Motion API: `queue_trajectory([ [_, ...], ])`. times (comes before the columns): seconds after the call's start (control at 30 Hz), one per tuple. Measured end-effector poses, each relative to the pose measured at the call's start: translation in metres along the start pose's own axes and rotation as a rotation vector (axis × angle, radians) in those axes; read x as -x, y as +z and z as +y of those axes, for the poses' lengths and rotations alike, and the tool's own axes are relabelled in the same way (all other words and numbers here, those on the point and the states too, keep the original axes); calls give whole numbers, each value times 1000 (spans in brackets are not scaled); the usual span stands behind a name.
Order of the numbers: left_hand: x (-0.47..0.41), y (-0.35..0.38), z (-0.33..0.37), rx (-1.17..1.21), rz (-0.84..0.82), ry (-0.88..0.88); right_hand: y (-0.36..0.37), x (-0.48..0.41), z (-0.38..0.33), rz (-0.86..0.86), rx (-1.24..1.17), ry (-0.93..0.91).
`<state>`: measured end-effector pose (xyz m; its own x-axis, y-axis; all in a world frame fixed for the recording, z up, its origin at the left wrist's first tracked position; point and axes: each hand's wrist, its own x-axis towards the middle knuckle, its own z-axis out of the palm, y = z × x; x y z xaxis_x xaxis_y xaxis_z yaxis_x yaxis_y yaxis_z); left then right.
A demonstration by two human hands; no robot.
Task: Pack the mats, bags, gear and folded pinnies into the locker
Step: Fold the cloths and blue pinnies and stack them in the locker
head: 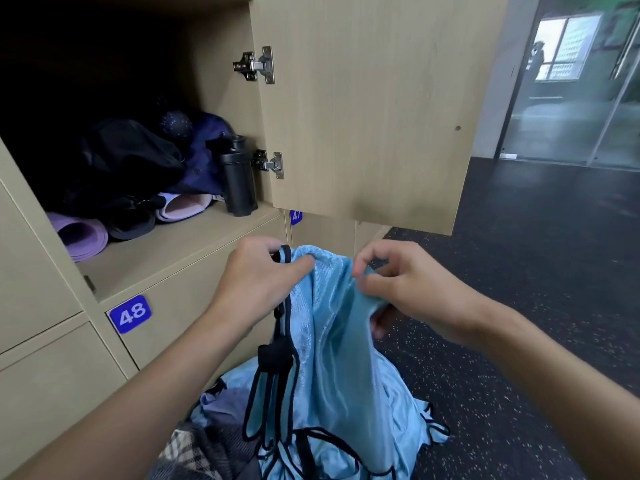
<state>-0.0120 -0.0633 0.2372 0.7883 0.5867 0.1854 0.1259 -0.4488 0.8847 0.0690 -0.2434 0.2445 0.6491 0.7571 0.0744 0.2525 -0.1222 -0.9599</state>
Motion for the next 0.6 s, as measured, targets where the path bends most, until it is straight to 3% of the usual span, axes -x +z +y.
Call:
queue_trajectory([
  [0.13,3,4,1,23,-55,55,11,0,-2,-85,-104,14],
  [0.37,13,-4,12,173,-436,95,5,-3,-1,-54,-49,-15],
  [0.47,14,-1,7,68,-408,145,6,-3,-1,-73,-44,-8],
  [0.6,15,2,9,168,-291,185,5,-1,-3,-96,-47,-22],
])
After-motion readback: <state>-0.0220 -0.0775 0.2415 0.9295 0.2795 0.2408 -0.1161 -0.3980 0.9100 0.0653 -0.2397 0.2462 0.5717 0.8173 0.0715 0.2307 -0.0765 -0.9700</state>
